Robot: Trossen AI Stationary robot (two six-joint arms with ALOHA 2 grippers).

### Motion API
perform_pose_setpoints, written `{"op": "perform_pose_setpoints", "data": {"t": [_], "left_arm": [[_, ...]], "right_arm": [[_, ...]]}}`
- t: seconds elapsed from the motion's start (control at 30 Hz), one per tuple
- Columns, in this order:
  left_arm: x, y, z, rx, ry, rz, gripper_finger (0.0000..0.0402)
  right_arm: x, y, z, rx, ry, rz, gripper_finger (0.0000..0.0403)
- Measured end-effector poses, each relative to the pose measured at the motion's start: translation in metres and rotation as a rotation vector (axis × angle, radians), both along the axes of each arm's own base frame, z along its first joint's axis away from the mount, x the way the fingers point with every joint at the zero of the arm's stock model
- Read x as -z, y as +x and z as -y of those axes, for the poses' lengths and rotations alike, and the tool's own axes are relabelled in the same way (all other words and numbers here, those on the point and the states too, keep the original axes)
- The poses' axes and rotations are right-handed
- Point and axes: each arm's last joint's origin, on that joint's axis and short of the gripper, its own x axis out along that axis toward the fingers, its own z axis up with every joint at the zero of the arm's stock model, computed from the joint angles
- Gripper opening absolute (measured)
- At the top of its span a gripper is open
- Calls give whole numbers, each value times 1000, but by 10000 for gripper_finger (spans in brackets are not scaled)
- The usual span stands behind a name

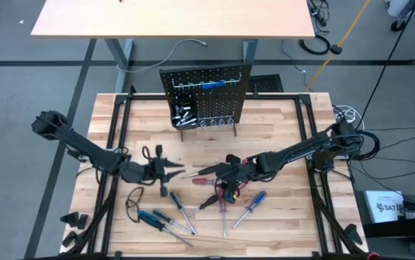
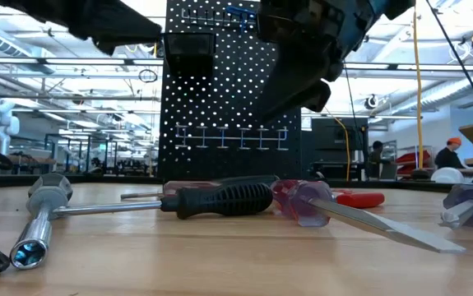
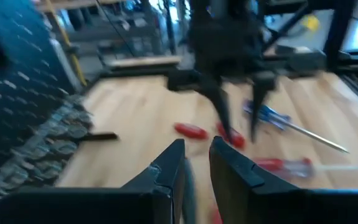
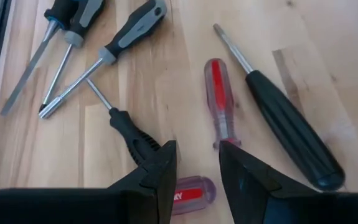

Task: Hang tools onto peg board
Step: Hang the black screwdriver on the pegboard

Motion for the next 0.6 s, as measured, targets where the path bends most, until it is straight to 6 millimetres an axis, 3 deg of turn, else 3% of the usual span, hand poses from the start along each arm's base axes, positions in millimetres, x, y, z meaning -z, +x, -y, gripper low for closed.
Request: {"op": "perform_pose_setpoints", "data": {"t": [0.13, 0.33, 0.5, 0.6], "left_arm": [[-2, -8, -16, -5, 23, 22, 77], [24, -35, -38, -10, -77, 114, 77], [28, -52, -40, 174, -172, 326, 77], [30, -55, -39, 240, -186, 367, 77]], "right_arm": [[0, 1, 0, 13, 9, 14, 111], [0, 2, 2, -65, -73, 17, 112], [-1, 5, 13, -96, -130, 36, 112], [-3, 8, 21, -96, -152, 62, 119]]}}
